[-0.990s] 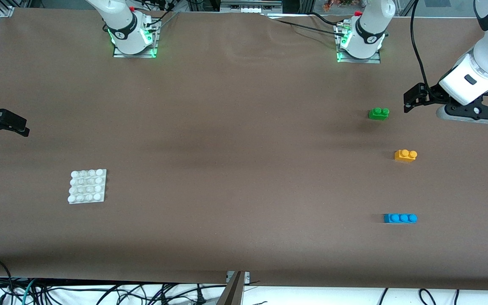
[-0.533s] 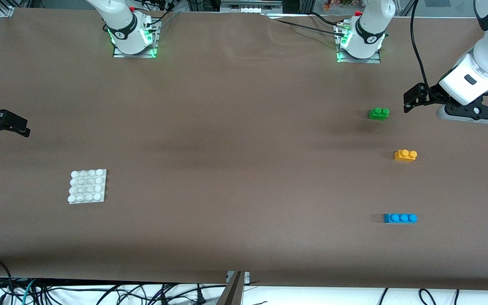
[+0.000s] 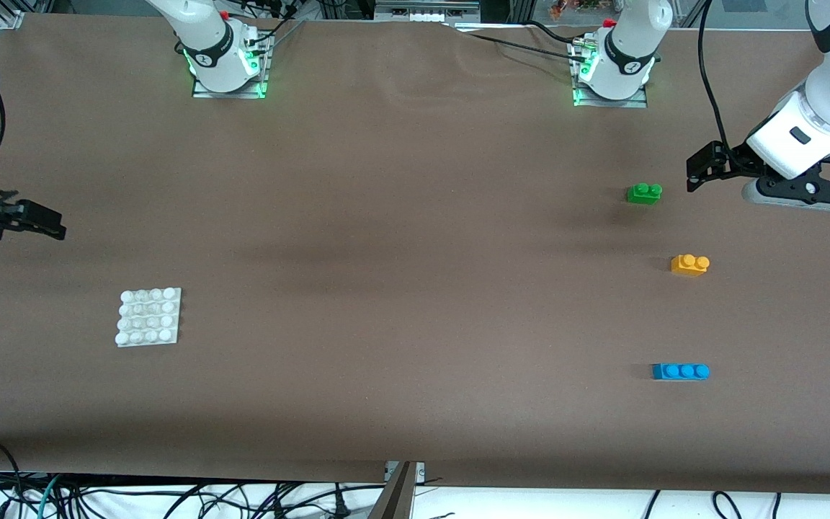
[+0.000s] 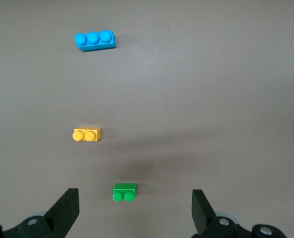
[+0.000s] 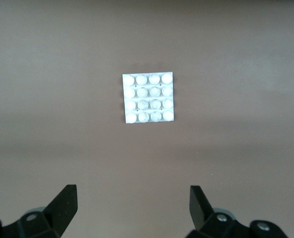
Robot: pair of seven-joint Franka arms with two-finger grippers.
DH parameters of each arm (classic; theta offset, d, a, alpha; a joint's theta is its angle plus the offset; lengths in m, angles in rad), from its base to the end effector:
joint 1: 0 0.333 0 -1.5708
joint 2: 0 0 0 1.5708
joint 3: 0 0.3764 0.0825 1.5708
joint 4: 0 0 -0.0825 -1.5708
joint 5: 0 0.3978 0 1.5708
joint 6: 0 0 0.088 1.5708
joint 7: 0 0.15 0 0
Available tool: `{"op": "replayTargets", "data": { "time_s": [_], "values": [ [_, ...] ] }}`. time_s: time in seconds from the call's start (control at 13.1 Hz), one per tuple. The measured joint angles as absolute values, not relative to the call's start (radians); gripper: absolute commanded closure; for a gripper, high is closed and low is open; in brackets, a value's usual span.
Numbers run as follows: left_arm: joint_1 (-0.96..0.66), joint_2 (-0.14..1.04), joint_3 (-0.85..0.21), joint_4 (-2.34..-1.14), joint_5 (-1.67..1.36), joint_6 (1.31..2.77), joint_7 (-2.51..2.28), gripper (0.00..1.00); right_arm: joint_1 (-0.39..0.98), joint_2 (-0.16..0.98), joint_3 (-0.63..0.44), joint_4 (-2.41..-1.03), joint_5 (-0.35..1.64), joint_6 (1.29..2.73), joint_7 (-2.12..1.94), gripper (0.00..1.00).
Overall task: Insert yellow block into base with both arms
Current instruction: 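Lower the right gripper onto the white base plate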
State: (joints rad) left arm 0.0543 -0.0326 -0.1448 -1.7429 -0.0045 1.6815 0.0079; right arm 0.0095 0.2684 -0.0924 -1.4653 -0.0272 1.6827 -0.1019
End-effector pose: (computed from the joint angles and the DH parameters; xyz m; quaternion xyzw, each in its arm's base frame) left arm 0.5569 -0.0523 0.5856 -0.9987 0.0488 0.0146 0.0007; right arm 0.6633 -0.0517 0.5375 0.9993 0.0127 -0.0272 0.0233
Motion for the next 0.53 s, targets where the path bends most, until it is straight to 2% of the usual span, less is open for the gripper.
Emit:
{"op": "replayTargets", "data": {
  "time_s": [0.53],
  "values": [
    [0.054, -0.032, -0.145, -1.741, -0.004, 1.681, 0.008, 0.00, -0.030, 0.511, -0.100, -1.477, -0.027, 1.866, -0.096, 0.00]
  ]
}}
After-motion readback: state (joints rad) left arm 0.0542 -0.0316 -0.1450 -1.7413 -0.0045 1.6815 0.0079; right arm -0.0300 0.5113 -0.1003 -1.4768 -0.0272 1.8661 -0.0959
